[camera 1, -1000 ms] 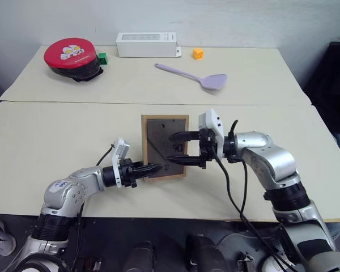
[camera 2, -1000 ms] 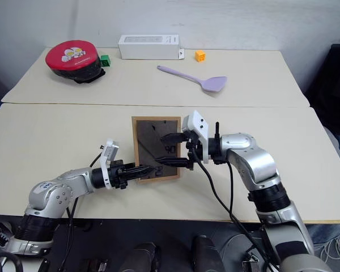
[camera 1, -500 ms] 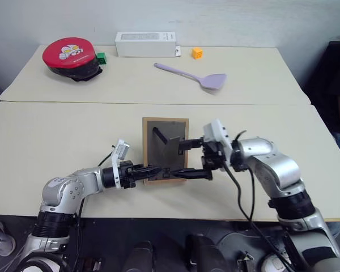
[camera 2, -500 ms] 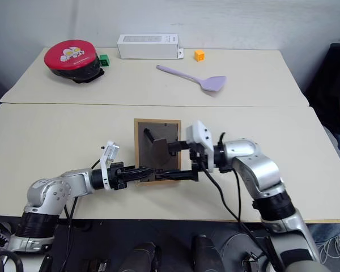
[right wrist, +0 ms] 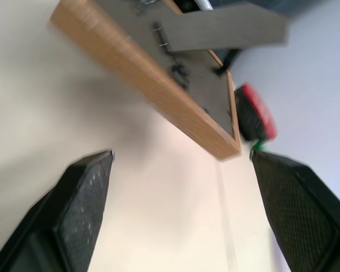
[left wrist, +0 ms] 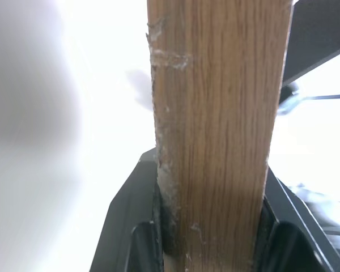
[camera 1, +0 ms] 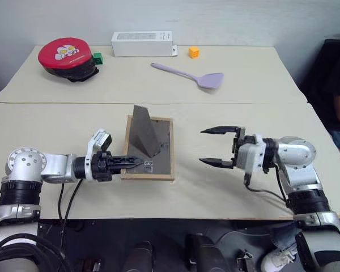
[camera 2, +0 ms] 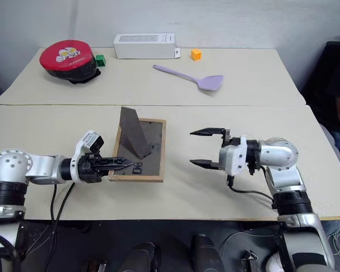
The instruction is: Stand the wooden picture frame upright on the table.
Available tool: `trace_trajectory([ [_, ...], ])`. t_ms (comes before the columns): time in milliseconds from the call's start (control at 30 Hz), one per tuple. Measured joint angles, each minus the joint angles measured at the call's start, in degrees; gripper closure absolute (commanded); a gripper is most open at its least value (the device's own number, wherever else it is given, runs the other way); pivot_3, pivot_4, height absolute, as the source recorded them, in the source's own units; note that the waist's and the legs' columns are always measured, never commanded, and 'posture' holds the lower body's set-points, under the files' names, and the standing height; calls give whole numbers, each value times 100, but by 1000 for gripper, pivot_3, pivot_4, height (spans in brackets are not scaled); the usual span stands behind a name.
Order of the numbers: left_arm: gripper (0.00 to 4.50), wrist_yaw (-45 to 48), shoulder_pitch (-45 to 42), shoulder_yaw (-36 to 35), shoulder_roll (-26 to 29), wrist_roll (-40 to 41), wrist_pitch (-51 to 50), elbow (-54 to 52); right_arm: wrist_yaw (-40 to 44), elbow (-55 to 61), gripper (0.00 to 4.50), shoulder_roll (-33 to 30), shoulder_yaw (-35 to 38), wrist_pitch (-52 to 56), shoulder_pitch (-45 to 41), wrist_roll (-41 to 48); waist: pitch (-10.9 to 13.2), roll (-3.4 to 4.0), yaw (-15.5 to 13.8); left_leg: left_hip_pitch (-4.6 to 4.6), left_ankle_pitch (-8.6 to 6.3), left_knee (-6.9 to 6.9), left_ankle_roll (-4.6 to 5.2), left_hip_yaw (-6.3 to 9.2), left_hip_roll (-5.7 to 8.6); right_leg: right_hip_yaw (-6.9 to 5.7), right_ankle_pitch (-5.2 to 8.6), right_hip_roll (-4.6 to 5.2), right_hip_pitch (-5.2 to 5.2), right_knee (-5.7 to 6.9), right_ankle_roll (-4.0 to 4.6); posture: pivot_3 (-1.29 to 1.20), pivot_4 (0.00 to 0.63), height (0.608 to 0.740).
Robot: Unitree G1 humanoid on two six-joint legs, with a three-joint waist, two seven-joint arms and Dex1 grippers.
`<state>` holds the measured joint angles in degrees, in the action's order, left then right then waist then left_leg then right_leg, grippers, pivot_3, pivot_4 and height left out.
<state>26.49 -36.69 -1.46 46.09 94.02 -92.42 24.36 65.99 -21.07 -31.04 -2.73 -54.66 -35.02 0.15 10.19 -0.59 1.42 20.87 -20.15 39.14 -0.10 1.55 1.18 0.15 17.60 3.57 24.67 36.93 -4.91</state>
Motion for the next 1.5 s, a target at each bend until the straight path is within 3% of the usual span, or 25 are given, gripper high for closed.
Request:
trace_trajectory([
  [167, 3227, -779, -89, 716, 86, 1423, 99, 106, -1539, -856, 557, 584, -18, -1212, -374, -1588, 0, 0, 57, 1, 4, -2, -7, 2, 3, 8, 0, -8, 17, 25, 0, 0, 150, 740],
  [400, 3227, -881, 43, 1004, 305, 1645, 122, 55, -3315, -1208, 557, 717, -117, -1418, -709, -3004, -1, 1, 177, 21, 12, 2, -19, 13, 32, 17, 1, -7, 81, 70, 1, 0, 150, 740],
  [500, 3227, -873, 43, 1047, 314, 1647, 133, 55, -3751, -1304, 1128, 710, -329, -1451, -712, -3238, -1, 1, 202, 20, 12, 2, -19, 17, 37, 20, 1, -8, 84, 76, 2, 0, 150, 740],
  [700, 3227, -695, 87, 1058, 459, 1700, 172, -151, -4426, -1361, 3050, 609, -694, -1547, -750, -3552, -1, 2, 218, 16, 13, 1, -20, 28, 48, 24, 1, -8, 86, 78, 2, 0, 150, 740],
  [900, 3227, -1246, 744, 665, 258, 1841, 889, -1018, -4784, -1395, 3056, 361, -930, -1521, -868, -3776, -1, 3, 208, 13, 12, 2, -20, 97, 79, 36, 1, -3, 87, 79, 2, 0, 150, 740],
  [1100, 1269, -1730, 1229, -71, 473, 1892, 1466, -1950, -4949, -1465, 3243, 313, -1115, -1474, -856, -3676, -1, 2, 203, 15, 14, 1, -23, 104, 82, 36, 1, -3, 90, 72, 2, 0, 150, 740],
  [1200, 1257, -1763, 1284, -279, 595, 1883, 1539, -1953, -5008, -1465, 3243, 256, -1109, -1416, -858, -3591, -2, 3, 196, 13, 14, 1, -23, 105, 83, 36, 1, -3, 87, 71, 2, 0, 150, 740],
  [1300, 1257, -1525, 2119, -1277, 1150, 928, 2125, -1756, -4925, -1432, 3244, 158, -1261, -1353, -809, -3284, 1, 6, 235, 14, 14, -12, -23, 115, 87, 37, 3, -9, 94, 71, 5, 0, 150, 740],
  [1433, 1257, 142, 2905, -1897, 1027, -1372, 3998, -2441, -4454, -1089, 3244, -18, -1395, -1057, -584, -1963, 3, 11, 210, 22, 14, -13, -23, 119, 84, 33, 3, -1, 86, 41, 6, 0, 150, 740],
  [1500, 902, 974, 3136, -2014, 829, -2561, 5266, -2791, -3849, -702, 3244, -87, -1596, -572, -388, -965, 3, 10, 149, 25, 13, -5, -22, 128, 84, 25, 3, 3, 78, 38, 5, 0, 150, 740],
])
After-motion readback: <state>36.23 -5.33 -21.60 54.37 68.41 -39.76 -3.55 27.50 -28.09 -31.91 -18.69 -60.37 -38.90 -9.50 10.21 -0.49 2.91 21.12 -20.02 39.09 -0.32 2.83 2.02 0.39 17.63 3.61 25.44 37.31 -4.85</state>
